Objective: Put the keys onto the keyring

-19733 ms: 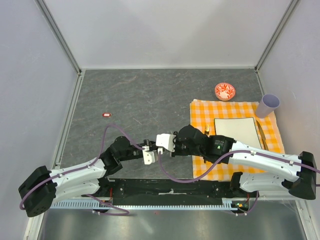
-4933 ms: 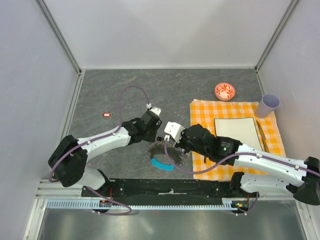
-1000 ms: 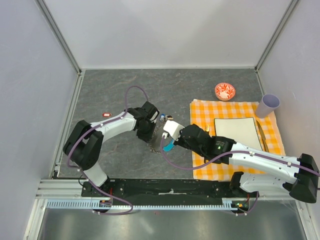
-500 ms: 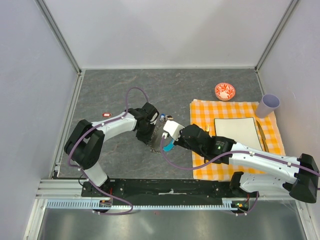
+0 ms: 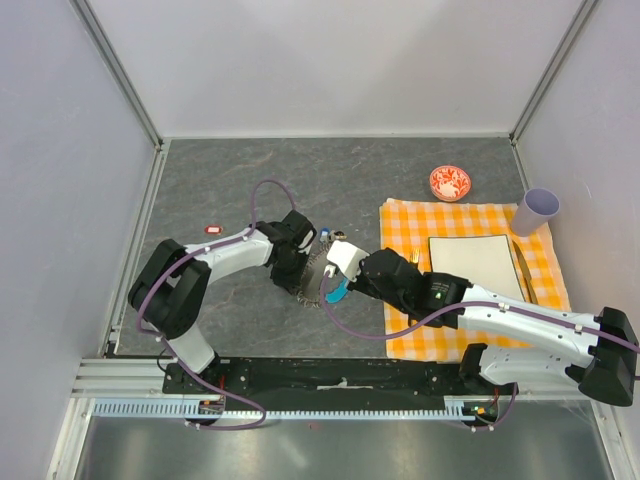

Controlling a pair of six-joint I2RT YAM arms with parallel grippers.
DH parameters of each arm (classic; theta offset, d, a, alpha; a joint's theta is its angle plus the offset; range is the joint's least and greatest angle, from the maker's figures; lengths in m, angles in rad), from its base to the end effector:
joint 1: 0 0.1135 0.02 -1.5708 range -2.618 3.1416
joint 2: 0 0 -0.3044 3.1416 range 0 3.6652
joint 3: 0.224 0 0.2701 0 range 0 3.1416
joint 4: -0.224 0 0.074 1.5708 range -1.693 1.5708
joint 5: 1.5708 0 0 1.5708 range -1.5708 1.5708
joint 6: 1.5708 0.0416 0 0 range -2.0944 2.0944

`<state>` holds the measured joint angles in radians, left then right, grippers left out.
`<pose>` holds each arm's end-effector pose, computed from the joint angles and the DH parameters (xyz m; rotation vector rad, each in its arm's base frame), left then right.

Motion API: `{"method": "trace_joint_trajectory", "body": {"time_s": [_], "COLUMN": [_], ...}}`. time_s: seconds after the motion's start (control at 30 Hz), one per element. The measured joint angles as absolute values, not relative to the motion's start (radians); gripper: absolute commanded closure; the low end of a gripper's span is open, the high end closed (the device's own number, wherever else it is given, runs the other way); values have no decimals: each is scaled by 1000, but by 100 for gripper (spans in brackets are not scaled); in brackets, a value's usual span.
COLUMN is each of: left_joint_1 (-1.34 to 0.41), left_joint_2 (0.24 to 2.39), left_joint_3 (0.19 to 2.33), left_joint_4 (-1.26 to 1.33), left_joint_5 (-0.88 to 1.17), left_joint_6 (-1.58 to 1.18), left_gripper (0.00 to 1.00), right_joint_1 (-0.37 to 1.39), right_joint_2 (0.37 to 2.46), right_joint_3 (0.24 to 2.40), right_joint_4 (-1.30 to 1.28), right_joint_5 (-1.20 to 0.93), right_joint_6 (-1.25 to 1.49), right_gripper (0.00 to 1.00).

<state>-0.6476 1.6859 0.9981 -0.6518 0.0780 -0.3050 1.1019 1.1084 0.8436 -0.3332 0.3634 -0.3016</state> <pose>0.2556 -0.1974 0.1827 0.5179 2.9150 -0.2603 0.1250 0.2140 0.3114 -1.2090 1.7487 0.0778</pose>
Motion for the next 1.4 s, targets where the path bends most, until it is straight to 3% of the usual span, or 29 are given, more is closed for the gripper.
{"method": "trace_joint_trajectory", "body": {"time_s": [0.1, 0.33, 0.8, 1.13, 1.4], "left_joint_1": [-648, -648, -647, -648, -648], "left_joint_2": [1686, 1664, 1362, 1162, 1037], "left_joint_3": [992, 974, 816, 784, 886], "left_joint_4": [-641, -621, -434, -208, -200], "left_joint_5": [82, 91, 98, 253, 404], "left_joint_6": [-305, -308, -233, 31, 319], "left_gripper": [82, 98, 98, 98, 98], "right_joint_1": [1102, 1102, 1102, 1102, 1101], "right_joint_2": [1108, 1108, 1096, 1048, 1060], "right_joint_3": [844, 844, 844, 922, 1054], "right_joint_4": [-333, -333, -339, -379, -392], "right_joint_5": [363, 363, 322, 237, 226], "right_joint_6": [-302, -302, -299, -365, -483], "right_gripper": [100, 100, 100, 100, 100]}}
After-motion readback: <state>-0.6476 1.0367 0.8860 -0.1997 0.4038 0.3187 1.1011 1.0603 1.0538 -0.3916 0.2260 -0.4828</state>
